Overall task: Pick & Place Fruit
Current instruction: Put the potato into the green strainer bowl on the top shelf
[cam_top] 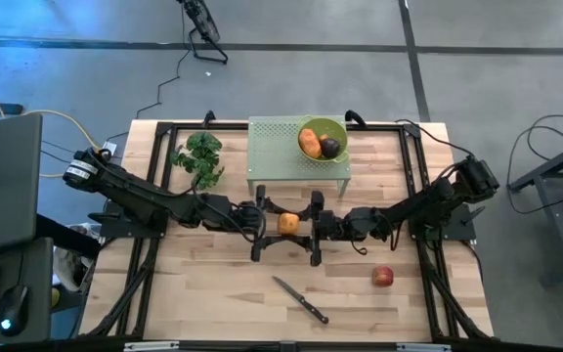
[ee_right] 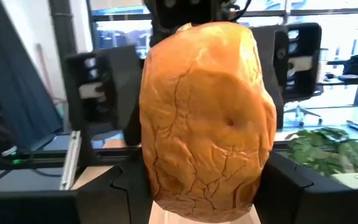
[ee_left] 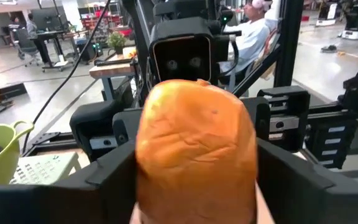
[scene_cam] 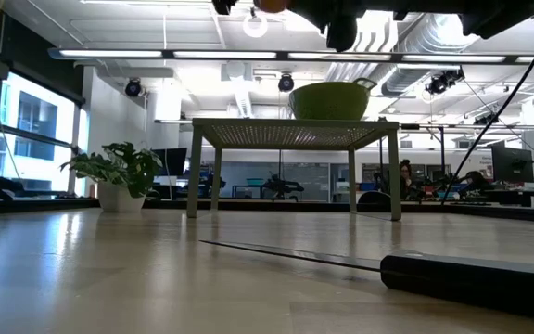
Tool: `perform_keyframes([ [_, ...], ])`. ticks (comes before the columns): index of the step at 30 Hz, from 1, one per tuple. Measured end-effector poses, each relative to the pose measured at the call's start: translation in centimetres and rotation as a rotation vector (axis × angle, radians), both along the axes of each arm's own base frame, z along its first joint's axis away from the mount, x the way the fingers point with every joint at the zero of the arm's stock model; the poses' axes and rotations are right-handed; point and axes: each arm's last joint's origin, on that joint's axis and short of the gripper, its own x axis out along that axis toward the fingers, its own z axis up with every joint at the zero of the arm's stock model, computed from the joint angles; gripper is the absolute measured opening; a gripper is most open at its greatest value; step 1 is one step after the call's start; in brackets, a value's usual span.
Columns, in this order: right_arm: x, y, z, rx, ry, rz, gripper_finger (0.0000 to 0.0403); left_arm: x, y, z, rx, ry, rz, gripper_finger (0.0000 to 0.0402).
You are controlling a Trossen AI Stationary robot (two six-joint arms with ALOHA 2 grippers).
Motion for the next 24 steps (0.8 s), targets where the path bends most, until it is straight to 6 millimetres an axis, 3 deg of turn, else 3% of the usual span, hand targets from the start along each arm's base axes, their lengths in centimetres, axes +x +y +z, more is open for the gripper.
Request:
perform_keyframes([
  [9, -0.1, -0.3, -0.7, 0.041, 0.096, -0.082, 0.0200, -0.5, 0.1, 0.3, 0.034, 0.026, -0.001, 0.0375],
  [15, -0.9, -0.5, -0.3, 0.042, 0.176, -0.165, 0.0200, -1.8, 0.5, 0.6, 0.063, 0.118, 0.006, 0.0388],
  [24, -2.8, -2.6, 2.2, 0.075, 0.204, -0.307, 0.0201, -3.2, 1.0, -0.8, 0.080, 0.333, 0.046, 0.0388],
])
